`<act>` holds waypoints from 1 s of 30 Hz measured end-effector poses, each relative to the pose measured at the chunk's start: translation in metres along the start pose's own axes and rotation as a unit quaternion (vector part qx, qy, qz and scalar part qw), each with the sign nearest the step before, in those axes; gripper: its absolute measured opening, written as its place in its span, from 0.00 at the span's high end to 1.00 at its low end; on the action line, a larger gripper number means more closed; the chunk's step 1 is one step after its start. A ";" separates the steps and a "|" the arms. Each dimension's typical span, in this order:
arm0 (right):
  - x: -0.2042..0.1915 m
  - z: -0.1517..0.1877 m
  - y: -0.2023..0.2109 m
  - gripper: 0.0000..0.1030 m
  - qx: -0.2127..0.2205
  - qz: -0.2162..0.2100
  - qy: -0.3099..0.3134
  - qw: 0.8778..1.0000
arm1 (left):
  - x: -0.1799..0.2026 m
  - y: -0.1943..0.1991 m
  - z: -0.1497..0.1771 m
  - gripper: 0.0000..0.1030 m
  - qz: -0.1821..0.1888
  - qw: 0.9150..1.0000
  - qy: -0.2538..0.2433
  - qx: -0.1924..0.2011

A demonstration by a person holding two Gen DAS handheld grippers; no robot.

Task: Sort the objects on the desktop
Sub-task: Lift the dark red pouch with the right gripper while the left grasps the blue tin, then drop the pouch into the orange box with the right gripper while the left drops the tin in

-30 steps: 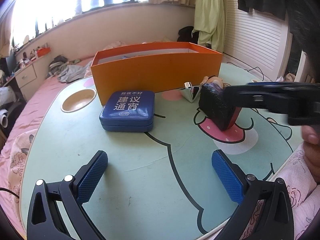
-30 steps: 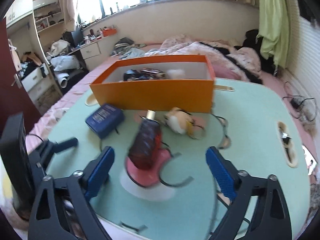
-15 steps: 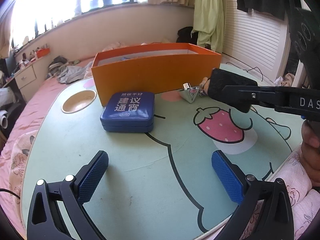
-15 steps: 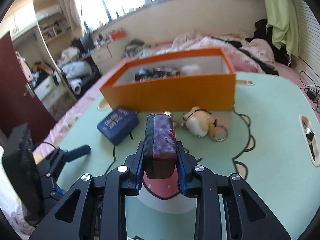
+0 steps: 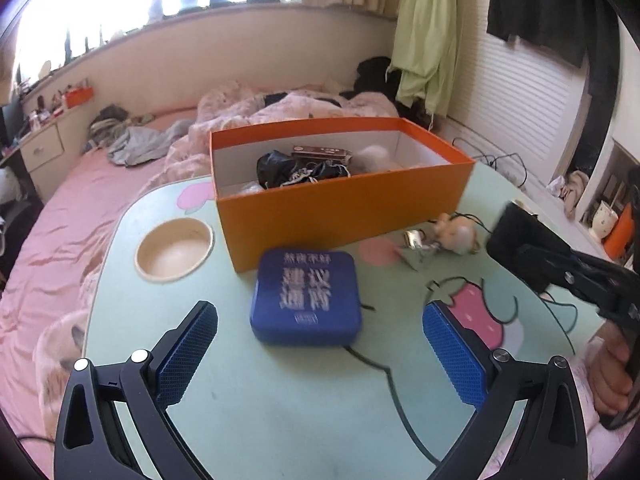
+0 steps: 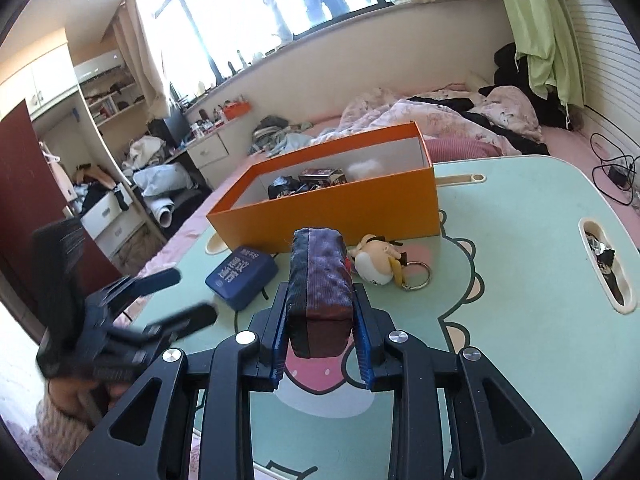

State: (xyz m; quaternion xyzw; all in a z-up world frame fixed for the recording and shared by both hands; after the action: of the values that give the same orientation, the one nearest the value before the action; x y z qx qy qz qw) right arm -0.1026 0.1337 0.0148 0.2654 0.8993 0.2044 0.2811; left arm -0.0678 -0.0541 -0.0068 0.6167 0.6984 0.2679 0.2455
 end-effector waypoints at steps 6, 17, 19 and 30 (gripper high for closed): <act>0.003 0.001 -0.001 0.71 -0.004 -0.005 -0.009 1.000 | 0.003 -0.036 -0.006 0.24 -0.001 0.998 -0.021 -0.054; 0.005 0.001 0.001 0.71 -0.002 -0.008 -0.016 1.000 | 0.019 -0.016 0.004 0.36 0.032 0.999 -0.032 -0.020; 0.005 0.001 0.002 0.71 -0.002 -0.008 -0.015 1.000 | 0.019 0.000 0.003 0.36 0.047 0.999 -0.022 -0.002; -0.014 -0.036 -0.006 0.71 0.006 -0.019 0.008 1.000 | 0.017 0.030 -0.066 0.36 0.060 0.996 -0.012 0.071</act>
State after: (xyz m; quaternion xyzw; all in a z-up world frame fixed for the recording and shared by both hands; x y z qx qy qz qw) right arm -0.1165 0.1131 0.0446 0.2486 0.9074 0.1960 0.2763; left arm -0.0919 -0.0391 0.0619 0.6765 0.6741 0.2250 0.1930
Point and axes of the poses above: each gripper's, at about its wrist camera, not at the fingertips, and y roughly against the way its jaws point, x to its right, z to its underside, the point moved 6 cm from there along -y, roughly the way its jaws point, and after that the axes turned 5 degrees about -z, right-handed, at the moved point
